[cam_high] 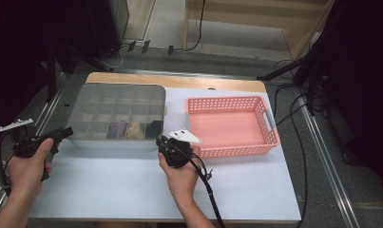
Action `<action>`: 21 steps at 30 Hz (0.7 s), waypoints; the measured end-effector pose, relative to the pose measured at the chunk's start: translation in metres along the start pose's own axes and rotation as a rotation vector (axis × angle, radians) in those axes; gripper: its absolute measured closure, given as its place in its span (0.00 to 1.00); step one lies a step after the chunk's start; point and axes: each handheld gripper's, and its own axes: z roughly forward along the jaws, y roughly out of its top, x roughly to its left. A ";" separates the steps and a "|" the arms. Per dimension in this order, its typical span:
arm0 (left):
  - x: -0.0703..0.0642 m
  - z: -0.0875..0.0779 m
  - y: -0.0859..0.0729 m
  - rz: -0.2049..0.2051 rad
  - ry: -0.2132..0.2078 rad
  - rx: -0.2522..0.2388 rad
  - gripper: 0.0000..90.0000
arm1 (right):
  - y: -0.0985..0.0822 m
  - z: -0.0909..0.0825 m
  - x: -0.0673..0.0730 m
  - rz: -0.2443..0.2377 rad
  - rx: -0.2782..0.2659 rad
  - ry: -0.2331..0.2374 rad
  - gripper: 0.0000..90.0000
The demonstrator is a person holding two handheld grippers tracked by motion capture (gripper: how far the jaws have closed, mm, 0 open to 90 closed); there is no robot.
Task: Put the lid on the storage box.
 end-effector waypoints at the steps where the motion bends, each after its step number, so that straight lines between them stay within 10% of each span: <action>1: -0.002 -0.001 -0.001 0.005 0.003 -0.005 0.57 | 0.000 -0.001 0.000 0.001 0.004 0.001 0.79; 7: -0.004 -0.004 -0.005 0.013 0.007 -0.008 0.58 | 0.008 -0.006 -0.006 0.044 -0.104 -0.029 0.67; 15: -0.005 -0.005 -0.007 0.025 0.002 -0.011 0.56 | 0.010 0.012 -0.007 0.043 -0.078 -0.039 0.66; 21: -0.010 -0.017 -0.016 0.076 -0.010 -0.114 0.38 | 0.009 0.007 -0.005 0.000 -0.074 -0.039 0.50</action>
